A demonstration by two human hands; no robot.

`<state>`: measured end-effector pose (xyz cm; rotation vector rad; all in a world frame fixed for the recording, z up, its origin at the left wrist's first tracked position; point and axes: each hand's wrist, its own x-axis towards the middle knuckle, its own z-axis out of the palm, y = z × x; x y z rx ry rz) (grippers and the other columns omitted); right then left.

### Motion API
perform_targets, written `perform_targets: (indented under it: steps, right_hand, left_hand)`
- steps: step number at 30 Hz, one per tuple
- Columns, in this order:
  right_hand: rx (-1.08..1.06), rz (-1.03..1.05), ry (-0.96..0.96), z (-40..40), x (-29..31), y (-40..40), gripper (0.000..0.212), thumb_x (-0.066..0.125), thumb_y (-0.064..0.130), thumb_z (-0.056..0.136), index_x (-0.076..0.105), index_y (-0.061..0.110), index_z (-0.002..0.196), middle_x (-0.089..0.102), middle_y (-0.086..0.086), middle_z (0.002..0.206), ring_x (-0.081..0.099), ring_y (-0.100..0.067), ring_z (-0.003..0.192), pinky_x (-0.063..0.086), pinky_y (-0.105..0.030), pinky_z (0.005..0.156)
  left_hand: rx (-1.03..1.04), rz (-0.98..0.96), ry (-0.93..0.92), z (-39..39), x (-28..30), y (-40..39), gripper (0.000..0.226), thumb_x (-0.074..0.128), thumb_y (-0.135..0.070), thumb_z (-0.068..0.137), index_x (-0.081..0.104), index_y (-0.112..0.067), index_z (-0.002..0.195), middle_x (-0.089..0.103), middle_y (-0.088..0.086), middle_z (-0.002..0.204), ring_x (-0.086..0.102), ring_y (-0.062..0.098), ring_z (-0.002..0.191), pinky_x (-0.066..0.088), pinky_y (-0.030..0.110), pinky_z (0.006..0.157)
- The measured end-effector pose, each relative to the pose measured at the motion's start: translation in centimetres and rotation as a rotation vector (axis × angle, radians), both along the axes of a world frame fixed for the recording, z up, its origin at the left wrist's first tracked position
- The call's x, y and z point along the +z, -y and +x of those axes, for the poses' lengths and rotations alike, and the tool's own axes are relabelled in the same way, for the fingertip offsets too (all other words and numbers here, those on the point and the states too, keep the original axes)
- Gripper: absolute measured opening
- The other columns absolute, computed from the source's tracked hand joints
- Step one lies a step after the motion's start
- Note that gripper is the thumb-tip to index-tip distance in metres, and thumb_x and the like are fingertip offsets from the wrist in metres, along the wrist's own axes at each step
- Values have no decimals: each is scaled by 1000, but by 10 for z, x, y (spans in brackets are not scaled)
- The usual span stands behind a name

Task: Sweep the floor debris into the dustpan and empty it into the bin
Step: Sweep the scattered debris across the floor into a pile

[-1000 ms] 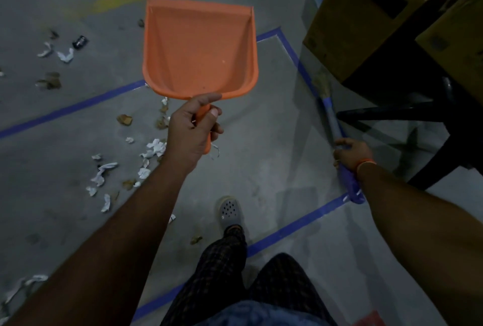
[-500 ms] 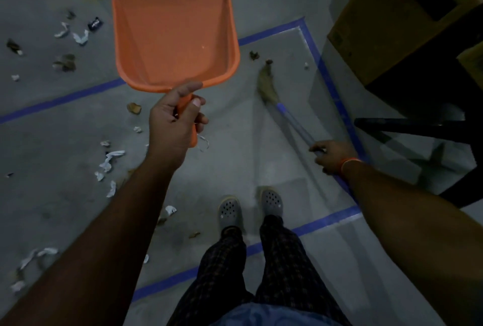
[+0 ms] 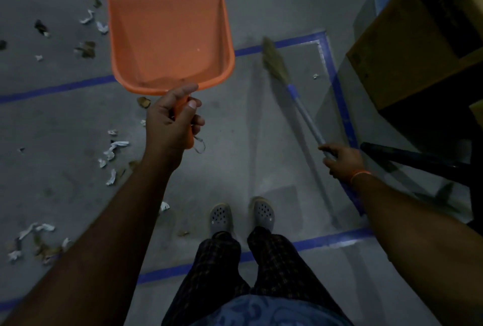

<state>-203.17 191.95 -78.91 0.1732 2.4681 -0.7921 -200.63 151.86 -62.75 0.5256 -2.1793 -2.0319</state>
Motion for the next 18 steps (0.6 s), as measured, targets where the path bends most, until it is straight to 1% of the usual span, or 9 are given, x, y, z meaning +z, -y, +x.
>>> perform_targets:
  steps: [1,2,4,5,6,10,12,14,18]
  right_hand:
    - [-22,26,-1,-6,1,-8,36,63,8,85,67,21,118,66,-9,106,67,-23,61,53,-21,46]
    - [-51,48,0,-11,-1,-16,36,63,8,85,66,19,119,67,-10,106,67,-24,61,55,-23,51]
    - [-120,80,-7,-21,-4,-29,35,63,8,83,68,18,117,70,-15,101,68,-28,60,59,-34,65]
    - [-155,87,-9,-25,-7,-34,34,63,9,83,68,18,115,71,-17,98,69,-30,62,60,-39,69]
    - [-189,90,-4,-29,-10,-36,33,63,9,82,69,19,113,71,-18,97,69,-32,63,60,-41,70]
    - [-231,60,77,-44,-16,-21,34,63,6,82,69,17,114,69,-16,99,69,-34,66,61,-42,64]
    - [-217,31,129,-50,-18,-2,35,64,5,82,69,17,114,66,-15,103,68,-33,67,60,-40,61]
    - [-155,10,159,-51,-21,21,35,64,4,83,69,19,113,63,-12,105,67,-31,69,61,-41,59]
    - [3,-14,155,-55,-24,79,35,60,2,80,70,21,109,66,-12,100,66,-30,62,60,-38,53]
  left_hand:
    - [5,6,4,-1,0,-2,30,55,-1,101,65,-10,127,66,8,95,63,17,65,49,27,57]
    - [8,16,6,-2,-1,-3,30,55,-1,101,66,-11,127,66,8,94,62,17,65,48,27,57]
    - [6,35,7,-3,0,-6,29,56,-2,101,66,-12,126,65,7,94,62,18,66,48,27,57]
    - [4,43,7,-4,-1,-6,29,56,-2,101,66,-12,127,65,7,95,62,18,66,47,27,57]
    - [3,49,9,-5,-2,-6,29,56,-2,101,66,-12,127,65,7,95,62,17,66,47,27,57]
    - [16,49,19,-7,-6,-2,28,56,-2,101,67,-13,126,65,9,96,62,16,64,48,26,57]
    - [17,50,30,-7,-10,3,28,56,-2,101,67,-12,125,65,11,97,62,17,64,48,27,56]
    - [21,57,41,-8,-12,10,27,56,-2,101,67,-11,124,65,13,97,61,17,64,47,26,56]
    - [39,34,51,-6,-14,32,27,57,-3,101,68,-13,123,67,12,98,63,19,66,49,28,56]
